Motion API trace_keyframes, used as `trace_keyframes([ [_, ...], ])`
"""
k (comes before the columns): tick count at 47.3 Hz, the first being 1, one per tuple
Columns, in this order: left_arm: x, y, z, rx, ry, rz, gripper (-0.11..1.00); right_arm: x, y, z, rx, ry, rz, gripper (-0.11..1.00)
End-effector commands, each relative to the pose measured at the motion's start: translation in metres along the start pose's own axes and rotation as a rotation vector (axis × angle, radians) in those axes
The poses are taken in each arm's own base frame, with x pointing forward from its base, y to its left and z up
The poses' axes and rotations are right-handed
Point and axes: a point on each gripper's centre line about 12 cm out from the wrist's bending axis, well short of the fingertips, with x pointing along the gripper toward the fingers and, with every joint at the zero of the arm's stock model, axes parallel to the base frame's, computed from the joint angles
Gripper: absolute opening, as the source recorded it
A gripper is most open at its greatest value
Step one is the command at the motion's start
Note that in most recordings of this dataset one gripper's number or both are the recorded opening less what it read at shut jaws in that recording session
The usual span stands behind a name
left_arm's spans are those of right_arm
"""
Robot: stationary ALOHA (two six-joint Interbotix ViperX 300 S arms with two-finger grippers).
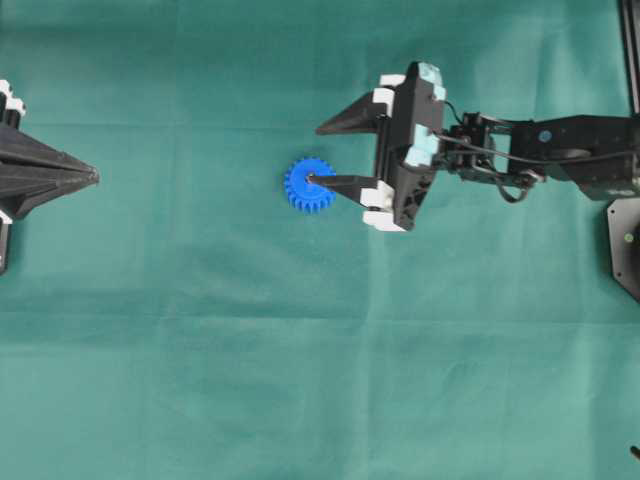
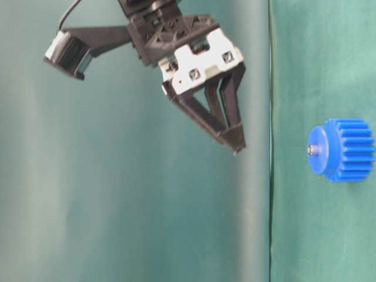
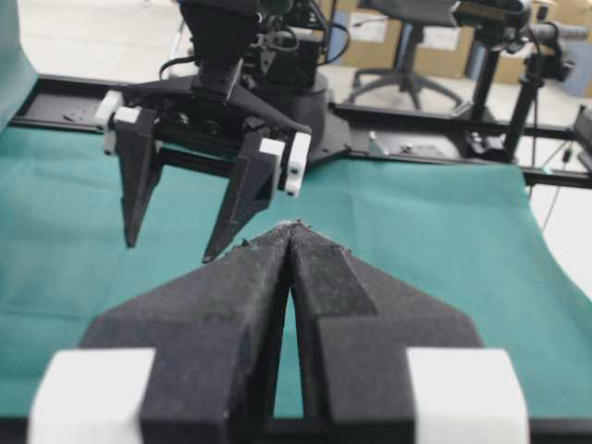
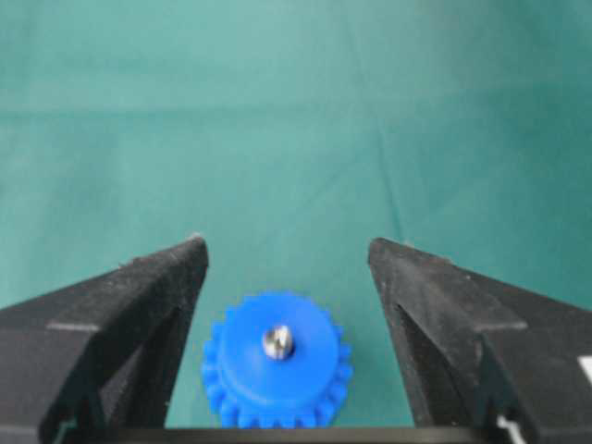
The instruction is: Insert the shaft placed at a random location into the center hole of the small gear at another random location.
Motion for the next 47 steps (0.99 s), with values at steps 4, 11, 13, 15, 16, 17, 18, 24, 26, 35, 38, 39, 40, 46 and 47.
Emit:
trace_keyframes([
  [4, 0.001, -0.001, 0.004, 0.0, -0.012, -0.002, 0.0, -0.026, 0.003, 0.007, 0.01, -0.062, 0.013, 0.75],
  [11, 0.001, -0.001, 0.004, 0.0, -0.012, -0.002, 0.0, -0.052, 0.004, -0.003, 0.014, -0.062, 0.019, 0.75],
  [13, 0.001, -0.001, 0.004, 0.0, -0.011, -0.002, 0.0, -0.061, 0.003, -0.006, 0.02, -0.064, 0.019, 0.75],
  [15, 0.001, -0.001, 0.004, 0.0, -0.011, -0.002, 0.0, -0.068, 0.002, -0.009, 0.026, -0.065, 0.017, 0.75],
  [16, 0.001, -0.001, 0.004, 0.0, -0.012, -0.002, 0.0, -0.072, 0.002, -0.01, 0.028, -0.067, 0.016, 0.75],
  [17, 0.001, -0.001, 0.004, 0.0, -0.012, -0.002, 0.0, -0.075, 0.001, -0.011, 0.031, -0.07, 0.016, 0.75],
  [18, 0.001, 0.0, 0.003, 0.0, -0.009, 0.0, 0.0, -0.079, 0.001, -0.012, 0.033, -0.075, 0.016, 0.75],
  [24, 0.001, -0.001, 0.004, 0.0, -0.012, -0.002, 0.0, -0.096, 0.0, -0.018, 0.037, -0.074, 0.017, 0.75],
  [26, 0.001, -0.001, 0.004, 0.0, -0.011, -0.002, 0.0, -0.1, 0.0, -0.018, 0.037, -0.073, 0.017, 0.75],
  [35, 0.001, -0.001, 0.004, 0.0, -0.011, -0.002, 0.0, -0.104, -0.001, -0.019, 0.037, -0.073, 0.018, 0.75],
  [38, 0.001, -0.001, 0.004, 0.0, -0.011, -0.002, 0.0, -0.104, -0.001, -0.019, 0.036, -0.073, 0.019, 0.75],
  [39, 0.001, -0.001, 0.004, 0.0, -0.012, -0.002, 0.0, -0.104, -0.001, -0.019, 0.036, -0.071, 0.019, 0.75],
  [40, 0.001, -0.001, 0.003, 0.0, -0.009, -0.002, 0.0, -0.104, -0.001, -0.019, 0.037, -0.073, 0.018, 0.75],
  [46, 0.001, -0.001, 0.004, 0.0, -0.011, -0.002, 0.0, -0.104, -0.001, -0.019, 0.036, -0.073, 0.019, 0.75],
  [47, 0.001, 0.0, 0.004, 0.0, -0.009, 0.0, 0.0, -0.104, -0.001, -0.019, 0.036, -0.073, 0.019, 0.75],
])
